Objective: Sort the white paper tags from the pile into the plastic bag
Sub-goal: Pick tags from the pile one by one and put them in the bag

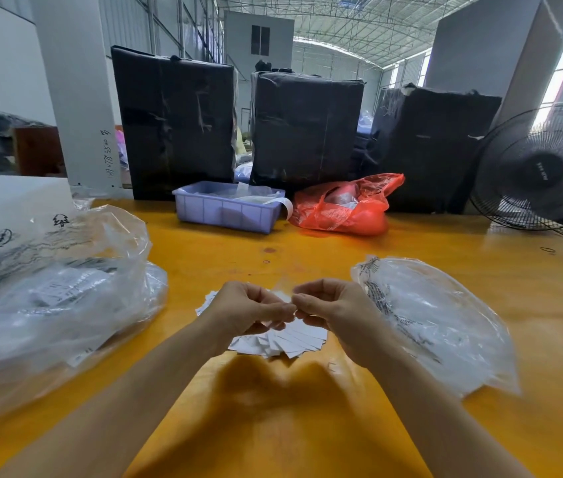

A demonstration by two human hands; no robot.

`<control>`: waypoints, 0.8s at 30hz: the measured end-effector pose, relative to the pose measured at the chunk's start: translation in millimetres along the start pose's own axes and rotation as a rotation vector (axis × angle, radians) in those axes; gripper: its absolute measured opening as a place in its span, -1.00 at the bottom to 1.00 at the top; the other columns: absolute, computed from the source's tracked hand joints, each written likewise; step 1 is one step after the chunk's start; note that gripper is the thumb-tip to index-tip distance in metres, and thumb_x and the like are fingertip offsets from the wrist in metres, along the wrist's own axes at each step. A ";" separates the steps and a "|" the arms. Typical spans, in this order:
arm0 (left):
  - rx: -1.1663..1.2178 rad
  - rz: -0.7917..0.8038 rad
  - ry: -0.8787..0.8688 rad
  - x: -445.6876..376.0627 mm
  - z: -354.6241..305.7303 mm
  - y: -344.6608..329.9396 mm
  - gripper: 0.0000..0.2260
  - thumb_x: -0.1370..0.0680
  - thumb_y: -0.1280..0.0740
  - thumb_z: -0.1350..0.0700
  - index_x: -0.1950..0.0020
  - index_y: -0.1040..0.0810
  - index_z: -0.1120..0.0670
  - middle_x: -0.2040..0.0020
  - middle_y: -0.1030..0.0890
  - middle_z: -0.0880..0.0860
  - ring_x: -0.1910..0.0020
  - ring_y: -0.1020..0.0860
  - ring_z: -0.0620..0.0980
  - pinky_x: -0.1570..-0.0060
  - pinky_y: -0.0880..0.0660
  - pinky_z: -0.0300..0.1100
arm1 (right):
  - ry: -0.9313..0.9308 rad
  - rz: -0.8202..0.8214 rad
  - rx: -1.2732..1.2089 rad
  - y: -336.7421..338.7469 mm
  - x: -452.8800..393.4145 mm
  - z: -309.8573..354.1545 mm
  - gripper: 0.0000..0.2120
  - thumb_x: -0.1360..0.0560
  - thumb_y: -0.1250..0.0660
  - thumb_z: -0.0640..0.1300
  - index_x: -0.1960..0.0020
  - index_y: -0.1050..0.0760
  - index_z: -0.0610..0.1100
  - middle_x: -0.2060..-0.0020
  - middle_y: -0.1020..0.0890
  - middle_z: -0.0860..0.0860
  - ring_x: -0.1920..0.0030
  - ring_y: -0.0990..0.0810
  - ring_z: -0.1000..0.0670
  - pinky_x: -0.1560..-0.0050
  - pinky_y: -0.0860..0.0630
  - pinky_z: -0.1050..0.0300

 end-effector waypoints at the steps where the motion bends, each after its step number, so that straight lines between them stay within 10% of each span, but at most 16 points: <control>1: 0.011 -0.004 0.002 0.0 -0.2 -0.6 -0.83 -0.19 -0.54 0.06 0.31 -0.67 0.09 0.28 -0.69 0.07 0.33 -0.64 -0.11 0.35 -0.52 -0.32 | 0.004 -0.006 -0.002 0.4 0.0 0.1 -0.92 -0.44 -0.40 -0.31 0.07 -0.57 -0.27 0.28 -0.63 -0.14 0.27 -0.58 -0.01 0.20 -0.52 0.19; 6: 0.096 -0.035 0.037 -1.6 2.1 -4.1 -0.60 -0.22 -0.48 -0.06 0.02 -0.65 0.11 0.12 -0.71 0.04 0.23 -0.68 -0.06 0.21 -0.50 -0.24 | 0.040 -0.030 0.030 1.2 0.6 0.0 -0.92 -0.44 -0.40 -0.31 0.07 -0.57 -0.30 0.27 -0.63 -0.17 0.27 -0.58 -0.02 0.19 -0.53 0.18; 14: 0.119 -0.118 0.026 -2.1 1.8 -1.2 -0.68 -0.15 -0.50 0.00 0.21 -0.64 0.16 0.34 -0.67 0.04 0.32 -0.62 -0.10 0.26 -0.46 -0.24 | 0.045 0.003 0.061 -2.2 1.2 -0.1 -0.90 -0.43 -0.41 -0.31 0.06 -0.57 -0.29 0.25 -0.66 -0.15 0.27 -0.60 -0.01 0.18 -0.54 0.18; 24: 0.180 0.008 0.092 -2.0 4.9 -4.3 -0.54 -0.18 -0.54 0.09 -0.03 -0.57 0.20 0.19 -0.71 0.12 0.31 -0.66 -0.04 0.35 -0.56 -0.28 | 0.006 -0.133 -0.095 3.9 -3.6 -5.1 -0.98 -0.47 -0.36 -0.34 0.13 -0.56 -0.28 0.33 -0.65 -0.10 0.30 -0.60 -0.01 0.21 -0.55 0.18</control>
Point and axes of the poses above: each hand's wrist, its own x-axis away from the middle knuckle, its own y-axis out of the back of the hand, z = x × y, the point moved 3 cm from there along -x, towards the middle knuckle
